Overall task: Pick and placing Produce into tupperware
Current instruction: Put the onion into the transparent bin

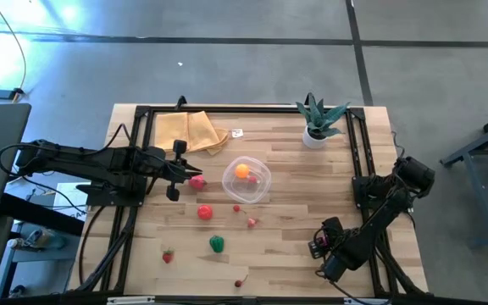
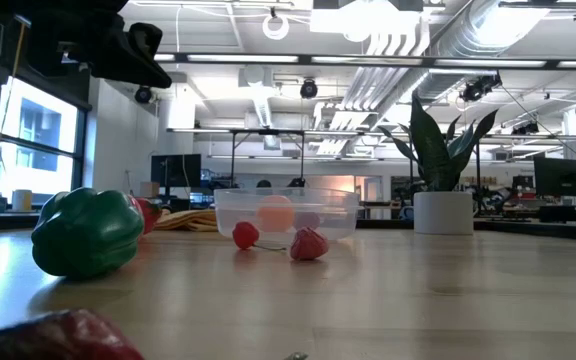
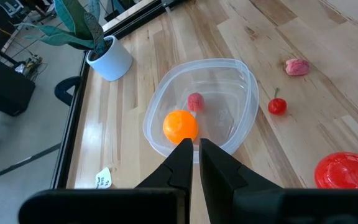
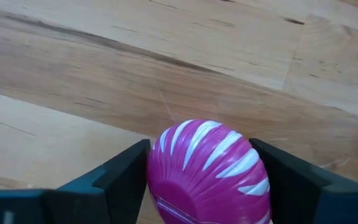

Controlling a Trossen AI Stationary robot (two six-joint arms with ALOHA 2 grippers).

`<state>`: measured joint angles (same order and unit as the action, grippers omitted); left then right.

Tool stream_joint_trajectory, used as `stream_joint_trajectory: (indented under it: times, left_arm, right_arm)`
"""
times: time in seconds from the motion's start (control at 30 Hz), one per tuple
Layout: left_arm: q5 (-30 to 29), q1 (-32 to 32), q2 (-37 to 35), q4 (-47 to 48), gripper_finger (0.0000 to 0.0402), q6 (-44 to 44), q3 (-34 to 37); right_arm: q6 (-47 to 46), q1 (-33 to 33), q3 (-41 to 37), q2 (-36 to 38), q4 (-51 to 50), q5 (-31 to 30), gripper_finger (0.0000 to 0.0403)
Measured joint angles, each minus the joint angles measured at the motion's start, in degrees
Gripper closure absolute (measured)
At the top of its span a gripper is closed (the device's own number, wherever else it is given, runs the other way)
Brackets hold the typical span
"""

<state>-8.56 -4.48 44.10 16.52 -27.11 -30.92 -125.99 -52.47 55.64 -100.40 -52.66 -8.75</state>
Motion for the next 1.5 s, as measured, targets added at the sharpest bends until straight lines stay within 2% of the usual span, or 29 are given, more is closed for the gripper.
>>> stream_joint_trajectory:
  times: [0.3, 1.1, 1.33, 1.5]
  left_arm:
    - [-0.02, 0.01, 0.02, 0.01, 0.0383, 0.0, 0.0]
    - [-0.02, -0.01, 0.0, 0.0, 0.0383, 0.0, 0.0]
    - [0.0, 0.01, 0.0, 0.01, 0.0383, 0.0, 0.0]
    - [0.0, -0.01, 0.01, 0.01, 0.0383, -0.01, 0.0]
  right_arm:
    - [-0.13, 0.0, 0.0, 0.0, 0.04, -0.15, 0.0168]
    - [0.29, -0.01, 0.77, 0.02, -0.02, -2.04, 0.0168]
    - [3.14, 0.36, 6.97, 0.07, -8.23, -7.36, 0.0169]
    - [10.26, 3.46, 13.83, 0.07, -16.94, -12.09, 0.0169]
